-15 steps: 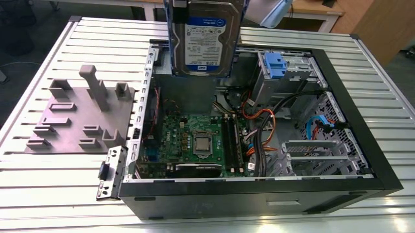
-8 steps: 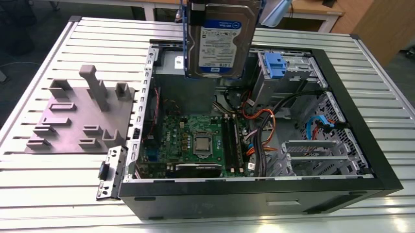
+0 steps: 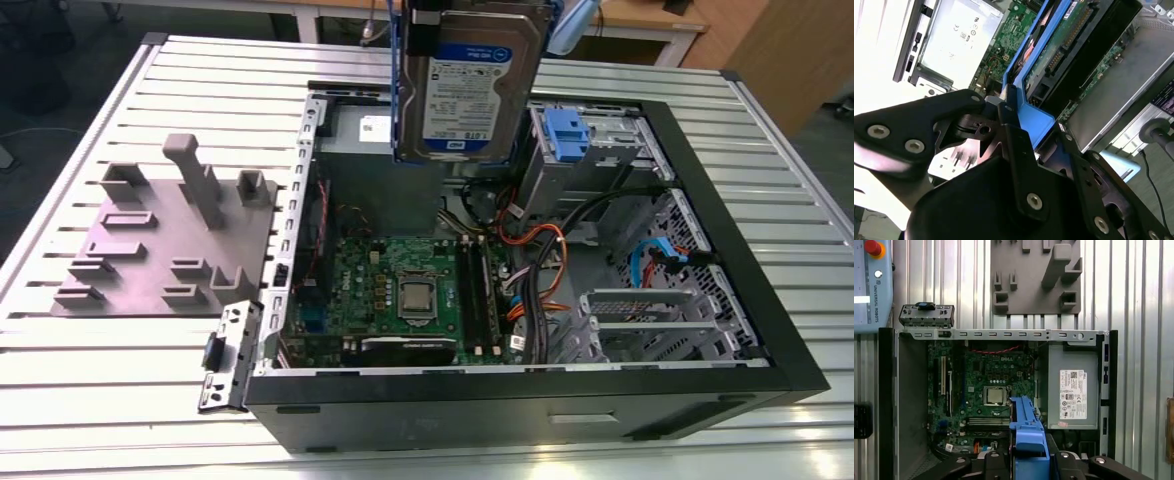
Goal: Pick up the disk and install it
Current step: 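Insert the disk into the insertion slot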
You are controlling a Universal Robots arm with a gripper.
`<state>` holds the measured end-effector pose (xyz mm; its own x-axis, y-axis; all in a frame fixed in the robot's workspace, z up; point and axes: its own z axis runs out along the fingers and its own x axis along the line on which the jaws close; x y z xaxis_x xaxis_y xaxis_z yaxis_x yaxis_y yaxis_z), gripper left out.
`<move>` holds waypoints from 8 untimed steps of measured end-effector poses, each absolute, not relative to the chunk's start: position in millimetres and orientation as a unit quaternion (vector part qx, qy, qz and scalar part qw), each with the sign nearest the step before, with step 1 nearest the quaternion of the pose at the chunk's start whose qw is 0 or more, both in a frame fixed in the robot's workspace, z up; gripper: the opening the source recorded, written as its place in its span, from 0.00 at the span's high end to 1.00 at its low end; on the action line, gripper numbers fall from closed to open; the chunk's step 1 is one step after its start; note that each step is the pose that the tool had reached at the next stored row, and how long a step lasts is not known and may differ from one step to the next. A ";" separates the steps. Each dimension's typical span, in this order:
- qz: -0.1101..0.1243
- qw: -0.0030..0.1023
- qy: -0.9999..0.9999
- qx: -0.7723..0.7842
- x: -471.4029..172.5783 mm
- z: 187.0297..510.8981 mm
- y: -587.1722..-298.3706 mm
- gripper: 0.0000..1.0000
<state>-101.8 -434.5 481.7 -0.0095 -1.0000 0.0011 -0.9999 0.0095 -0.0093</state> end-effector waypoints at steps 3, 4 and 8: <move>-0.004 0.003 0.710 -0.704 -101.7 481.8 -437.0 0.64; -0.004 0.003 0.710 -0.704 -101.7 481.7 -437.2 0.64; -0.004 0.003 0.710 -0.704 -101.7 481.7 -437.9 0.64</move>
